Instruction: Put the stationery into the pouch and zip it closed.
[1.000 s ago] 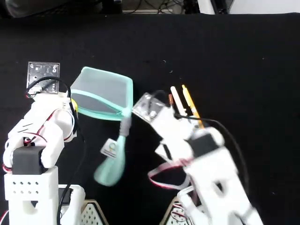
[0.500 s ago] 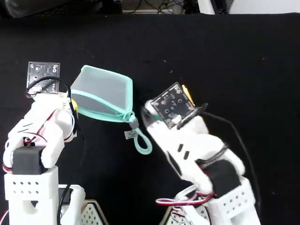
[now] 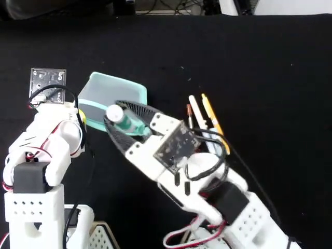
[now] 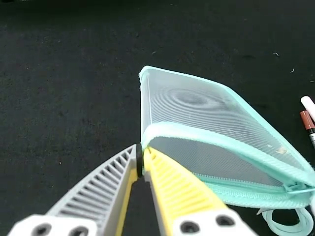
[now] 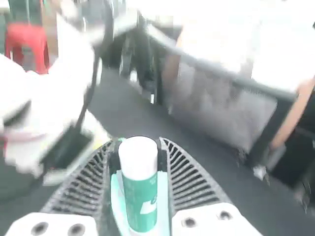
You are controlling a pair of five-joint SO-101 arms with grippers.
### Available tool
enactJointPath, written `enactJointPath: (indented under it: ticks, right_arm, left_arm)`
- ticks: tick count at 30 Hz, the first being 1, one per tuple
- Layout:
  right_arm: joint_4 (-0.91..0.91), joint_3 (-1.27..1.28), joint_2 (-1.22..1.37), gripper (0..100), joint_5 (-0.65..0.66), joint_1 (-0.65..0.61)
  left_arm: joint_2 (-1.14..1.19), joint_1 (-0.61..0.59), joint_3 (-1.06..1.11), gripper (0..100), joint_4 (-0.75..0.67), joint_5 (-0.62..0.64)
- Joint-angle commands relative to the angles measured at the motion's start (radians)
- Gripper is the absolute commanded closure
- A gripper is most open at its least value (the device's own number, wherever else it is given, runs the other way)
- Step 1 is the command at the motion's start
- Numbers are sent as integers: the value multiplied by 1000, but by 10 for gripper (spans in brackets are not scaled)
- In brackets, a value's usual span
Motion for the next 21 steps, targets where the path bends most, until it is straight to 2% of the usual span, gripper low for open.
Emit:
enactJointPath:
  ticks: [1,5,12,21]
  right_arm:
    - [-175,33,87,986,-9,-17]
    - [-259,47,196,986,-9,-17]
    - [-299,54,292,986,-9,-18]
    - [-293,62,185,986,-9,-34]
  left_arm:
    - [-6,-4,-13,970,-9,-5]
    - [-6,-4,-13,970,-9,-5]
    - [-6,-5,-13,970,-9,-5]
    - [-6,-5,-13,970,-9,-5]
